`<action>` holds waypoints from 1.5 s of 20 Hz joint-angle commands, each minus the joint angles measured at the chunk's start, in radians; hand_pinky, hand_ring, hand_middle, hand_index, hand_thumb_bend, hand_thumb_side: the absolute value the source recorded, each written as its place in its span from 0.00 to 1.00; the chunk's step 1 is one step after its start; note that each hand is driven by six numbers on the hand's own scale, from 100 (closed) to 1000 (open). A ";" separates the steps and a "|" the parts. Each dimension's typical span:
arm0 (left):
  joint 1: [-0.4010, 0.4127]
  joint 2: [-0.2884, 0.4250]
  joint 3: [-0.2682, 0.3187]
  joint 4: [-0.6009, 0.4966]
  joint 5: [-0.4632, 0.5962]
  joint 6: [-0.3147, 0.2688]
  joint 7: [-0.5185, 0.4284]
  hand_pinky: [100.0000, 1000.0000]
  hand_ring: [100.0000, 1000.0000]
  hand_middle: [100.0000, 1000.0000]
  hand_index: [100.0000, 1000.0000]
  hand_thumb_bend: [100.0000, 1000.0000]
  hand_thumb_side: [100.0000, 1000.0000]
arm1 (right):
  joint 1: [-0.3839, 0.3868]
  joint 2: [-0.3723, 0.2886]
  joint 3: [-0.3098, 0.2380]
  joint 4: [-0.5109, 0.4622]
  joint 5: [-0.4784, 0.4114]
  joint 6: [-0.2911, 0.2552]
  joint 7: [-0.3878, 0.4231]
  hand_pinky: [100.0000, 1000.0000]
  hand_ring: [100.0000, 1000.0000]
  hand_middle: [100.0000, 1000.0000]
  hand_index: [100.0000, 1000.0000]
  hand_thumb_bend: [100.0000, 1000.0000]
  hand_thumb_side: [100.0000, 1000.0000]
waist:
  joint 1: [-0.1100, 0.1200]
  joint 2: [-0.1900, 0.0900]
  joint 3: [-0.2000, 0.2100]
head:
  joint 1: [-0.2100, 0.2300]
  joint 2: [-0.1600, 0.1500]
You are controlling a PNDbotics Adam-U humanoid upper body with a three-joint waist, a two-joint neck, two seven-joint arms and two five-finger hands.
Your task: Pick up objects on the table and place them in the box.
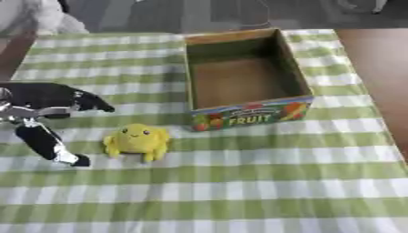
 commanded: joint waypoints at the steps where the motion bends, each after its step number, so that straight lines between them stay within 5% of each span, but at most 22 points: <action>1: -0.022 0.013 0.006 -0.022 -0.015 -0.099 -0.074 0.90 0.91 0.85 1.00 0.55 0.60 | -0.008 -0.012 -0.002 -0.019 -0.006 -0.001 0.004 0.77 0.86 0.50 0.81 0.00 0.53 | 0.000 -0.017 0.000 | 0.005 -0.002; 9: -0.076 -0.050 -0.005 -0.013 -0.042 -0.026 0.010 0.88 0.88 0.80 0.96 0.54 0.69 | -0.002 -0.011 -0.001 -0.019 -0.006 0.001 0.006 0.77 0.86 0.50 0.81 0.00 0.52 | 0.000 -0.021 0.005 | 0.010 -0.001; 30: -0.107 -0.171 -0.047 0.125 -0.090 0.031 -0.002 0.85 0.85 0.74 0.95 0.51 0.73 | 0.005 -0.010 -0.002 -0.019 -0.007 0.002 0.005 0.78 0.87 0.50 0.81 0.00 0.52 | 0.004 -0.022 0.008 | 0.011 -0.002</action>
